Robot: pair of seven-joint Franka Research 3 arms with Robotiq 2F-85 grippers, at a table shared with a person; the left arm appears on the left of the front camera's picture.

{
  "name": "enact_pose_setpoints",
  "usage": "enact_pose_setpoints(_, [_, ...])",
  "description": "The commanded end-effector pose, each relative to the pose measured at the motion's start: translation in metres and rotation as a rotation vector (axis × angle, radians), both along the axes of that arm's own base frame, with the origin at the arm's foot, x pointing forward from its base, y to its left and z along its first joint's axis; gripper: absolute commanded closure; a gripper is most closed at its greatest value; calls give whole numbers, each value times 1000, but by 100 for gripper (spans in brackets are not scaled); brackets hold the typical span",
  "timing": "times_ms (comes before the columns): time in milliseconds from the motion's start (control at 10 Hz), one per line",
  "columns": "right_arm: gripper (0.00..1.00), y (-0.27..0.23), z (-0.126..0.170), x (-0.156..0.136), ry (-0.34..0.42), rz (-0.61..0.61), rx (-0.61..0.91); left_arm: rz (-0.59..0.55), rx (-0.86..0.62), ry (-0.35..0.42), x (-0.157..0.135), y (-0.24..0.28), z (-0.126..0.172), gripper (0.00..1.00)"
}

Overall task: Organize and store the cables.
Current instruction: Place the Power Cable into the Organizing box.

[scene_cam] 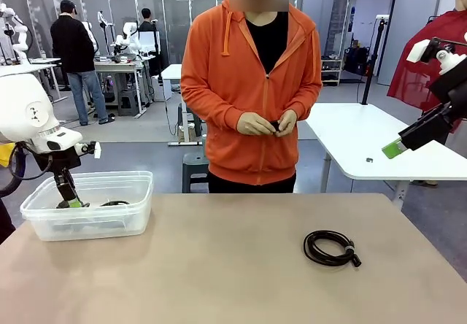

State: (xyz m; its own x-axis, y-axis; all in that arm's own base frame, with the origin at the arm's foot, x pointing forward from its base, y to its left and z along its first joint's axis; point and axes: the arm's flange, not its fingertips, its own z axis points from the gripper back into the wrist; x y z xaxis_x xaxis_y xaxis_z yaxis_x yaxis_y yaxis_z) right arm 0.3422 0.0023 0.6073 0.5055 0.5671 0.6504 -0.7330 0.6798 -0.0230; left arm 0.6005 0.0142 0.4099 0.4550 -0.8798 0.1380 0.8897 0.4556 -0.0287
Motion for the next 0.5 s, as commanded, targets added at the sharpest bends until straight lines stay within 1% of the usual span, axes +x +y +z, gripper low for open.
enact_pose_setpoints(0, [0,-1,0,0,0,6,1,-23,24,2,0,6,11,28])
enact_pose_setpoints(100, [0,-1,0,0,0,6,1,-22,29,-4,-1,6,16,24])
enact_pose_setpoints(200, [0,-1,0,0,0,6,1,-20,31,-8,-3,6,18,9])
enact_pose_setpoints(400, [0,-1,0,0,0,6,1,-18,44,-14,-6,5,22,0])
